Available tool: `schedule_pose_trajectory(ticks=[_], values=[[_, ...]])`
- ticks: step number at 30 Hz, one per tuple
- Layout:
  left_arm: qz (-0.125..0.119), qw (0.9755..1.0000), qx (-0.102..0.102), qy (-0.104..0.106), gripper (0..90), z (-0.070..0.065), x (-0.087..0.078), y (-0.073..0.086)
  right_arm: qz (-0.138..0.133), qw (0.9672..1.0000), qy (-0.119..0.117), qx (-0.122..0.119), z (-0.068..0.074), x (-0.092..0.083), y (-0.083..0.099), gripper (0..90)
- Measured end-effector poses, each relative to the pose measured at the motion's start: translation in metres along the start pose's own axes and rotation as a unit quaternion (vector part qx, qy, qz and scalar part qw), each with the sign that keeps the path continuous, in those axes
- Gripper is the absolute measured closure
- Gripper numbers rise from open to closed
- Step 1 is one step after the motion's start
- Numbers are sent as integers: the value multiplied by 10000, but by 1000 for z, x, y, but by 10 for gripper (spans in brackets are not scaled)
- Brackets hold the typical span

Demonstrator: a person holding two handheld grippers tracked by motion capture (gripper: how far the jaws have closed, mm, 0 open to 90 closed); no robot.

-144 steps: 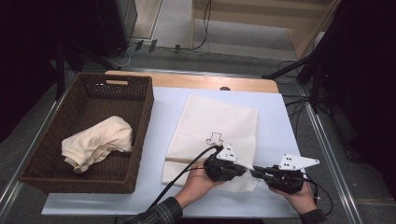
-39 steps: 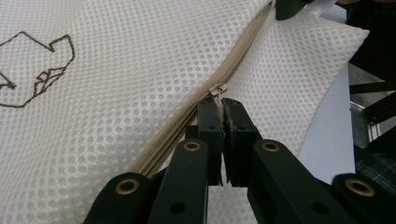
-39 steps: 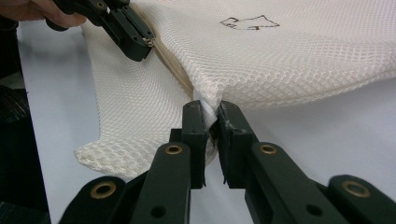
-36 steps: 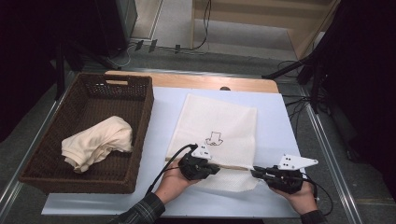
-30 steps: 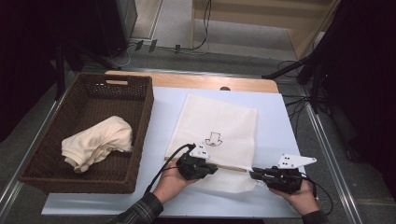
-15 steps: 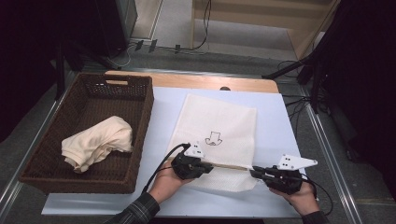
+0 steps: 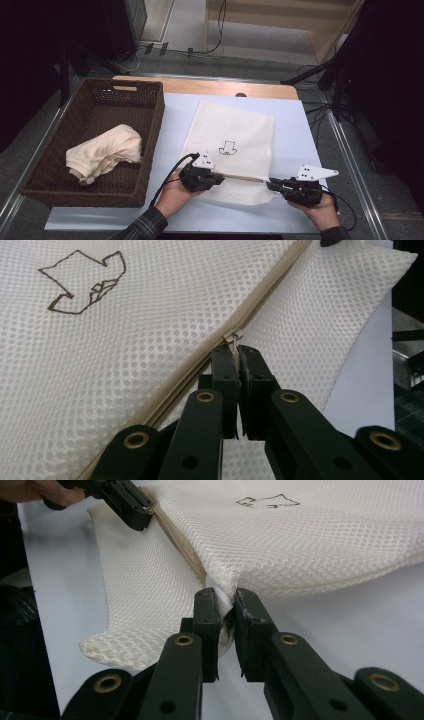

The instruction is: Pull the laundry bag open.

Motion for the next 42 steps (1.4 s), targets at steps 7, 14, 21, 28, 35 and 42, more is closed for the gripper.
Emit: schedule_pose_trajectory(ticks=[7,14,21,28,35,42], values=[[-2,10000,-32,-63,875,4,-7,6,25,10000,35,12,-1,-2,3,818],[5,9999,-81,-142,875,7,-13,10,63,10000,36,20,-1,-3,3,819],[-17,9995,-183,-245,875,12,-19,18,83,9999,80,19,-2,-3,3,820],[-64,9991,-254,-334,875,15,-26,22,66,9999,157,7,-3,-6,4,820],[-113,9985,-294,-446,875,18,-31,24,19,9996,273,50,-7,-10,6,820],[-126,9979,-342,-532,875,21,-33,24,19,9990,434,102,-12,-15,8,821]])
Point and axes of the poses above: each handheld gripper's, and its own axes: x roughly forward along the jaws, y roughly out of its underside, z roughly to its left, the point moved 2 cm from there along x, roughly forward along the jaws, and after that the axes turned 8 degrees about -x, right-handed, at the moved point
